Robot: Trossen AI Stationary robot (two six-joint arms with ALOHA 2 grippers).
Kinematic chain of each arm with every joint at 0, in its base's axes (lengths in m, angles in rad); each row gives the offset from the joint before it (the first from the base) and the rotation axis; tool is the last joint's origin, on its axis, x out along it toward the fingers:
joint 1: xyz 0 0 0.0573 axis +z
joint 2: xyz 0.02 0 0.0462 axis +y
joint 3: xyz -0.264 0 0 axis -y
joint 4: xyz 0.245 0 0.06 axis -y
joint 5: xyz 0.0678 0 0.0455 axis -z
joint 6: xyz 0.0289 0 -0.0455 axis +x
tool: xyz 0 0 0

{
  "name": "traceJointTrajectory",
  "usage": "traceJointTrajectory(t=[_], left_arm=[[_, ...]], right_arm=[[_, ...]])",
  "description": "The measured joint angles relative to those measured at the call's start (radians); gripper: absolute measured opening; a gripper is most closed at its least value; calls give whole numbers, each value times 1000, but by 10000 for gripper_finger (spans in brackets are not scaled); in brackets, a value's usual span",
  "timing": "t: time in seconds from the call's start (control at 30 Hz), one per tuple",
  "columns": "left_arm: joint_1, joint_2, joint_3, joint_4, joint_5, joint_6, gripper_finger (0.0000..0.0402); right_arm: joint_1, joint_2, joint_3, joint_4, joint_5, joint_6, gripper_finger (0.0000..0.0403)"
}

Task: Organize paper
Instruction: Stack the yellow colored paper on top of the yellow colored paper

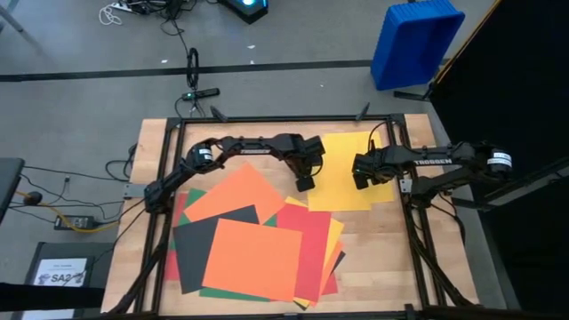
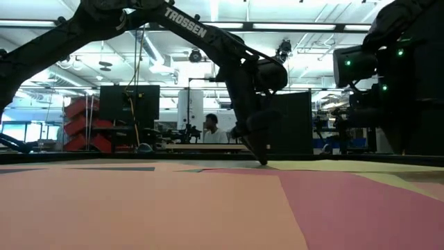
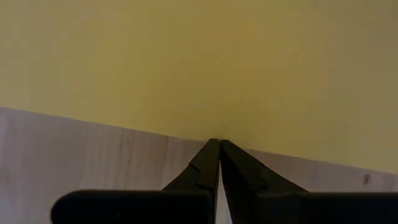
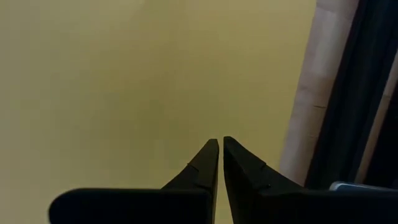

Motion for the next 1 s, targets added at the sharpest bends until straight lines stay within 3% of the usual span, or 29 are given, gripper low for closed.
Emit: traceJointTrajectory(t=[0.53, 1.0], left_arm=[[-10, 2, 0, 61, 37, -28, 0], [-1, 2, 0, 125, 38, -48, 0]], right_arm=[[-46, 192, 5, 122, -64, -81, 0], [-45, 63, 0, 118, -38, -73, 0]])
